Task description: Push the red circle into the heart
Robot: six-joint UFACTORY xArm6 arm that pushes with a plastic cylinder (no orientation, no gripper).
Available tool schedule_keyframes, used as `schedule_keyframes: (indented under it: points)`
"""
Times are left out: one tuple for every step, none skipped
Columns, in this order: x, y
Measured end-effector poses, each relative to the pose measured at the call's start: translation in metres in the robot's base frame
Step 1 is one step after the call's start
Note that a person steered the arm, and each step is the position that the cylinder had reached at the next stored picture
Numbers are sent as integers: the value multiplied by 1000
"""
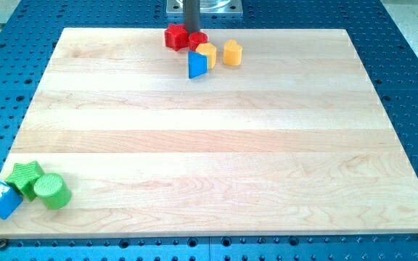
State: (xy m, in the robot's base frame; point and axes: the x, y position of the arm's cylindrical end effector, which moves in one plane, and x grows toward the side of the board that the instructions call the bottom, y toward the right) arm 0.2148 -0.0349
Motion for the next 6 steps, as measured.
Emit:
schedule_keyframes:
  points:
    - [-10,-50]
    - [4,-64]
    - [23,-20]
    - [33,2]
    - [42,31]
    - [61,67]
